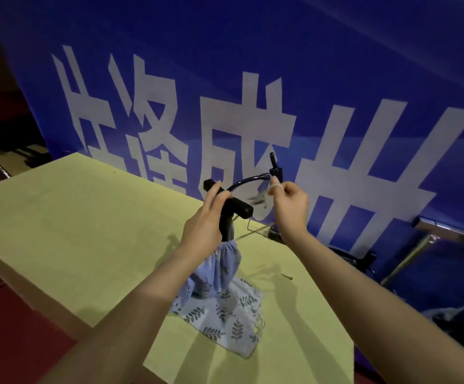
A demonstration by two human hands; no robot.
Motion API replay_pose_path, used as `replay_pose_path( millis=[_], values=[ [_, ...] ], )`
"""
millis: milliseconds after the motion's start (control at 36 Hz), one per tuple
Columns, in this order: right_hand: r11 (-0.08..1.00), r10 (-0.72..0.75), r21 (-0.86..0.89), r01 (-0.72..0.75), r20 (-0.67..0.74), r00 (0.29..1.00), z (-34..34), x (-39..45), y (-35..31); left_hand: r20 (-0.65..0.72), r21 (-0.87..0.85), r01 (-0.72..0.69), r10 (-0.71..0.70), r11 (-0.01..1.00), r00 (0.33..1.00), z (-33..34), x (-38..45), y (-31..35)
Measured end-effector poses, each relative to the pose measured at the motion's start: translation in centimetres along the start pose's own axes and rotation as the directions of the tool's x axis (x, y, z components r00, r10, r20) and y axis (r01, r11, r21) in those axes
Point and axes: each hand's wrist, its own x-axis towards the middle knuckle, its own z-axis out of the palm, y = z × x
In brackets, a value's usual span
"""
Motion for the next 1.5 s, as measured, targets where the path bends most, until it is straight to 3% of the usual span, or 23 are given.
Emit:
replay_pose_path(
  millis=[222,472,583,694,861,972,1222,1389,1500],
  values=[
    [0.984,-0.170,0.046,0.170,-0.009,0.985,0.5,0.7,-6.7,0.105,0.193,-0.083,0.063,0.978,0.992,-1.0,0.3,0.8],
    [0.992,-0.109,0.060,0.114,-0.079,0.991,0.4,0.7,-8.7,0.070,0.239,-0.064,0.048,0.969,0.996,-2.8,0.4,0.0],
    [0.988,-0.137,0.059,0.143,-0.099,0.986,0.1,0.7,-9.6,0.046,0.130,-0.063,0.057,0.990,0.997,-3.0,0.1,-0.5],
    [0.981,-0.177,0.058,0.183,-0.091,0.980,0.1,0.6,-10.5,-0.054,0.132,-0.112,0.120,0.985,0.991,-2.8,-0.2,-0.1],
    [0.964,-0.238,0.107,0.245,-0.072,0.969,-0.9,0.0,-12.7,-0.049,0.090,-0.183,0.188,0.979,0.981,-3.7,-0.2,1.8],
    [0.952,-0.273,0.126,0.278,-0.057,0.960,-2.6,-0.2,-14.3,-0.114,0.063,-0.186,0.192,0.981,0.975,-4.0,-0.3,4.0],
    [0.925,-0.373,0.055,0.376,-0.064,0.926,-11.1,-0.5,-15.7,-0.153,-0.108,-0.249,0.232,0.962,0.961,-2.1,-1.1,12.8],
    [0.880,-0.474,-0.061,0.472,-0.029,0.880,-17.7,-1.8,-14.3,-0.190,-0.283,-0.219,0.169,0.934,0.967,1.4,-2.7,18.3],
    [0.864,-0.482,-0.167,0.475,0.001,0.876,-21.5,-2.8,-12.4,-0.089,-0.310,-0.204,0.185,0.928,0.979,3.1,-4.7,22.8]
  ],
)
